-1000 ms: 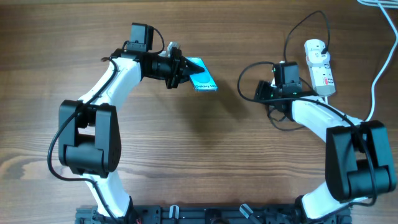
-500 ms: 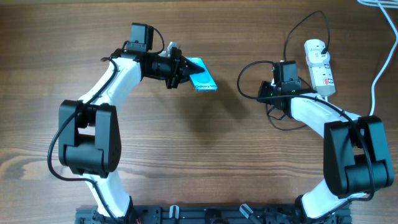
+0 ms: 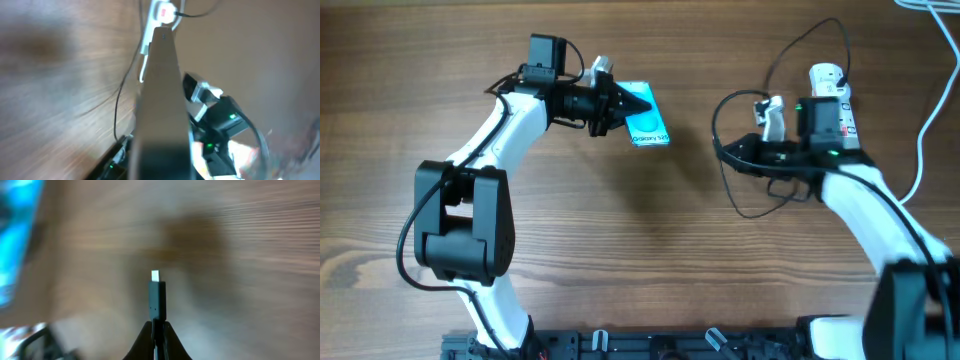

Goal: Plug charger to phone and switch on socket

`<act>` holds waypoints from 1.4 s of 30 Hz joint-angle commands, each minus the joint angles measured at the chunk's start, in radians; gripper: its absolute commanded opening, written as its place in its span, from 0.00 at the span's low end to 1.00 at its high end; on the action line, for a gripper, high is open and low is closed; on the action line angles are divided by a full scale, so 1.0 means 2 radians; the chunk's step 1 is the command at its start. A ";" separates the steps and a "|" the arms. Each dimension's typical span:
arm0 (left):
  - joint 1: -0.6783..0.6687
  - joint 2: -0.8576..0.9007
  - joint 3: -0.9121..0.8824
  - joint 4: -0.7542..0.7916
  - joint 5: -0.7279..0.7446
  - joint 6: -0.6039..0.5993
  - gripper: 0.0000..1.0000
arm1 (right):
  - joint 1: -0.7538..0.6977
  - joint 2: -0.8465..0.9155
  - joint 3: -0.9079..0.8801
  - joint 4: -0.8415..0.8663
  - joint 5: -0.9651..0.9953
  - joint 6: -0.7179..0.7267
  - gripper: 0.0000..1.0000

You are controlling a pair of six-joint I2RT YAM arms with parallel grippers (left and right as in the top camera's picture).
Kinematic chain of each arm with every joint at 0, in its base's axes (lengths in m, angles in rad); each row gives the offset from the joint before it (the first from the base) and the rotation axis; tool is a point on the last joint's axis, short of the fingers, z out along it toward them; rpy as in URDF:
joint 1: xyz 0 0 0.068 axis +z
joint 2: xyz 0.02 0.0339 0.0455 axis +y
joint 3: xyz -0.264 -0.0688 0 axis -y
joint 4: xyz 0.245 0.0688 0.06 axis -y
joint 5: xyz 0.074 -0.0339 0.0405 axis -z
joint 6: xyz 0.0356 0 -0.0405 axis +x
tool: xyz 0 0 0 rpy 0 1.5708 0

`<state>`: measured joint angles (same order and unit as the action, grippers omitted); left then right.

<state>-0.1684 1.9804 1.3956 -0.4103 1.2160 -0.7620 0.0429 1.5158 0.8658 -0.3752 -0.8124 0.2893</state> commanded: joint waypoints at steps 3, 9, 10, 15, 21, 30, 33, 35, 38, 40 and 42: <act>0.001 -0.001 0.004 0.104 0.078 0.007 0.04 | 0.010 -0.044 -0.004 -0.058 -0.249 -0.052 0.04; -0.007 -0.001 0.004 0.136 0.078 -0.004 0.04 | 0.055 -0.042 -0.013 -0.003 -0.271 -0.034 0.04; -0.008 -0.001 0.004 0.137 0.078 -0.004 0.04 | 0.065 -0.042 -0.013 0.030 -0.268 -0.018 0.04; -0.009 -0.001 0.004 0.136 0.078 -0.005 0.04 | 0.088 -0.042 -0.013 0.092 -0.208 0.032 0.04; -0.004 -0.001 0.004 0.198 0.078 -0.047 0.04 | 0.090 -0.042 -0.013 0.126 -0.194 0.076 0.04; -0.004 -0.001 0.004 0.301 0.078 -0.132 0.04 | 0.108 -0.042 -0.013 0.196 -0.161 0.114 0.04; -0.004 -0.001 0.004 0.301 0.079 -0.134 0.04 | 0.108 -0.042 -0.013 0.197 -0.139 0.119 0.04; -0.004 -0.001 0.004 0.301 0.078 -0.134 0.04 | 0.107 -0.042 -0.013 0.197 -0.137 0.119 0.04; -0.004 -0.001 0.004 0.301 0.078 -0.134 0.04 | 0.107 -0.042 -0.013 0.204 -0.123 0.132 0.04; -0.004 -0.001 0.004 0.301 0.078 -0.134 0.04 | 0.107 -0.042 -0.013 0.225 -0.121 0.148 0.04; -0.004 -0.001 0.004 0.301 0.078 -0.134 0.04 | 0.107 -0.042 -0.013 0.248 -0.121 0.168 0.04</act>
<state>-0.1822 1.9804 1.3933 0.1844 1.3457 -1.0203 0.2546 1.4342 0.8379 0.0704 -1.0763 0.5552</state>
